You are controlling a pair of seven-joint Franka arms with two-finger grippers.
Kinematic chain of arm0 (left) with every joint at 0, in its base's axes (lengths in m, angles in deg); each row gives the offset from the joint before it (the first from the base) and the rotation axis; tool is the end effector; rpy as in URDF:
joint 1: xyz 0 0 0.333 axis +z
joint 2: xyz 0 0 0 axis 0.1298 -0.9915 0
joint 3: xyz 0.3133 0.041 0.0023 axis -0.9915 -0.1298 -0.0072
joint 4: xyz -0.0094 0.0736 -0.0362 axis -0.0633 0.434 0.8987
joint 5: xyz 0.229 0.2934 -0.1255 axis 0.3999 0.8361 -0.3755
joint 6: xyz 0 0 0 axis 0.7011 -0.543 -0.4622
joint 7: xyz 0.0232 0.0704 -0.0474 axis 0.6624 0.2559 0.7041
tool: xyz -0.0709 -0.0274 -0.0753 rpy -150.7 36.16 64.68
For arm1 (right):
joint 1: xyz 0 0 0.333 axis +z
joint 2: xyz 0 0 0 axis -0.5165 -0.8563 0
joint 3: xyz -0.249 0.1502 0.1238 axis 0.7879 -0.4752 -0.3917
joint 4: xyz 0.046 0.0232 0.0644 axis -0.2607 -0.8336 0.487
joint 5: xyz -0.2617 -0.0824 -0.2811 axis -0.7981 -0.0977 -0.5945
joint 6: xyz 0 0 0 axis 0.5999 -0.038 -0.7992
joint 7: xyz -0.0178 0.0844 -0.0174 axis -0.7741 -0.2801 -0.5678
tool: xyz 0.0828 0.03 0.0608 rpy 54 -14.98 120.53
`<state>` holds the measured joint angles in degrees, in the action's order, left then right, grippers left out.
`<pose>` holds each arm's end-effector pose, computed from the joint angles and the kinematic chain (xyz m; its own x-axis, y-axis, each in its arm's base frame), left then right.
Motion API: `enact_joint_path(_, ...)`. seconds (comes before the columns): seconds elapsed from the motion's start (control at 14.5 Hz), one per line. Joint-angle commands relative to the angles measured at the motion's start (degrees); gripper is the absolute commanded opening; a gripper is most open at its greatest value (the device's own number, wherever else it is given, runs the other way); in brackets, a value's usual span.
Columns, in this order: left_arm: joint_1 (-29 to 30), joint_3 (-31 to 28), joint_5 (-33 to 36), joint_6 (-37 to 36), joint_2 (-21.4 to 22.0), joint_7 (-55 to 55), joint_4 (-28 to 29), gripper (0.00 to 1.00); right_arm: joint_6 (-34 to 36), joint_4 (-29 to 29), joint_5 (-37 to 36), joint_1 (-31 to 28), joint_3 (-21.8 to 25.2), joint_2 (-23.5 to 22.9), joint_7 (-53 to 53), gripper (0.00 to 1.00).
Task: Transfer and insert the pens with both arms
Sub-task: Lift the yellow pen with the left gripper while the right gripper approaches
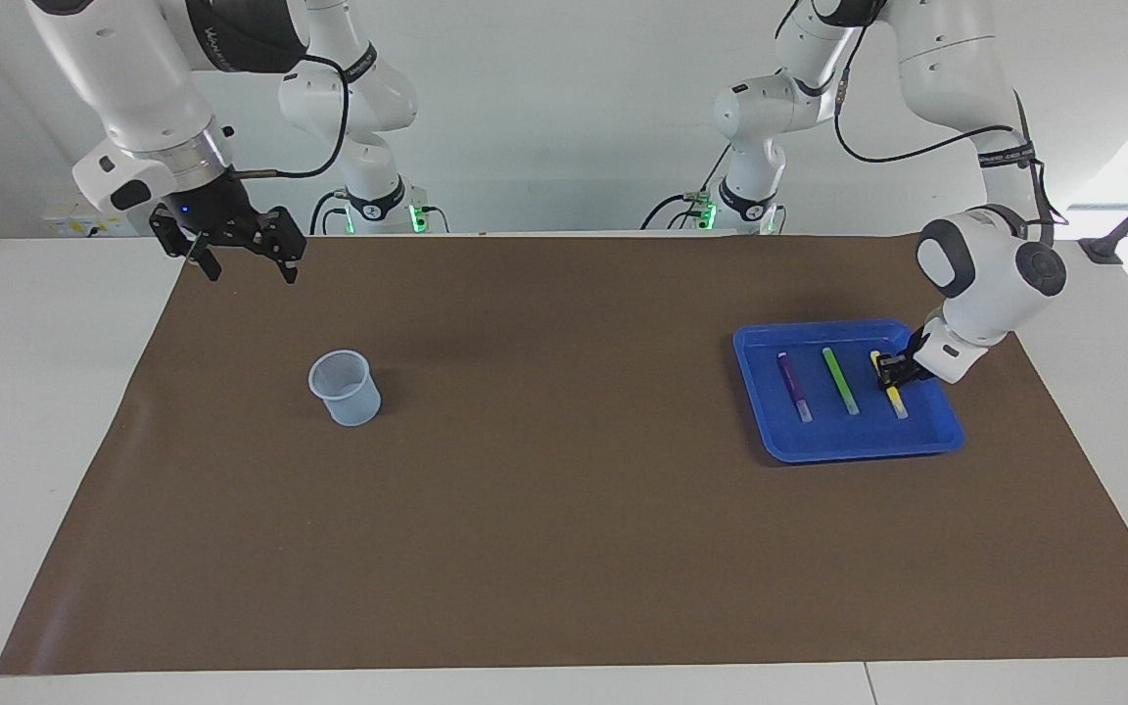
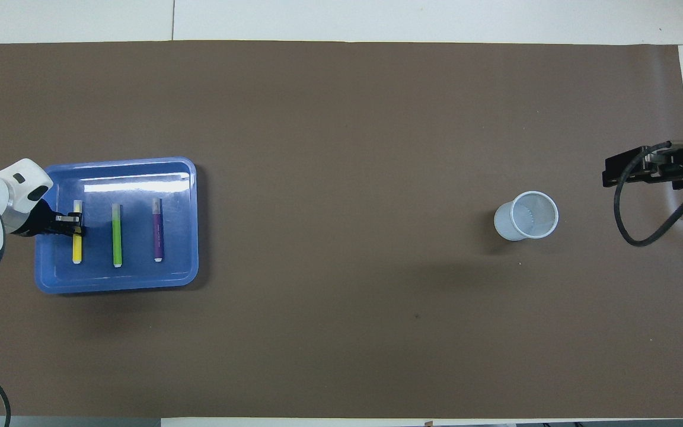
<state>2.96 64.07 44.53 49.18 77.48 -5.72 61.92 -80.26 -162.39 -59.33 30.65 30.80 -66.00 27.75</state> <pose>0.5462 0.0990 0.3009 0.9929 -0.0247 -0.1165 -0.0196 -0.9988 0.0442 0.5500 0.0064 0.6115 0.9978 -0.0649 -0.0167 -0.0648 -0.9979 0.0062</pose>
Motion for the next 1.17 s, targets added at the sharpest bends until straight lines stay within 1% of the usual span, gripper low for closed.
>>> enact_joint_path(0.0,0.6,0.4,-0.1,-1.6,0.6,1.1,-1.6,0.0,-0.1,-0.8,1.1,-0.6,-0.2,0.9,-0.4,1.0)
enact_joint_path(0.14,0.2,0.4,-0.1,-6.6,0.8,1.9,-5.2,0.0,-0.1,-0.7,1.1,-0.6,-0.2,0.8,-0.4,1.0)
enact_joint_path(0.34,-0.8,0.7,-0.2,-14.4,1.0,6.5,-11.2,0.0,-0.1,-0.7,1.1,-1.0,-0.2,0.8,-0.2,1.0)
enact_joint_path(0.55,-4.2,1.0,-0.7,-22.9,1.3,13.6,-17.3,0.0,-0.1,-0.8,1.1,-1.0,-0.2,0.8,-0.8,1.0)
enact_joint_path(0.62,-6.0,1.2,-1.2,-25.8,1.4,18.4,-19.4,0.0,-0.1,-0.8,1.1,-1.0,-0.2,0.8,-1.0,1.0)
enact_joint_path(0.83,-9.3,2.6,-8.2,-32.1,1.4,32.5,-25.6,0.0,-0.2,-0.8,1.1,-0.9,-0.2,0.8,-1.0,1.0)
enact_joint_path(1.03,-10.5,6.9,-15.1,-35.7,1.9,48.8,-28.6,0.0,-0.2,-0.8,1.2,-0.9,-0.2,0.8,-1.4,1.0)
enact_joint_path(1.1,-10.4,8.7,-17.8,-35.2,3.5,54.6,-28.9,0.0,-0.2,-0.8,1.5,-0.9,-0.2,0.8,-1.8,1.0)
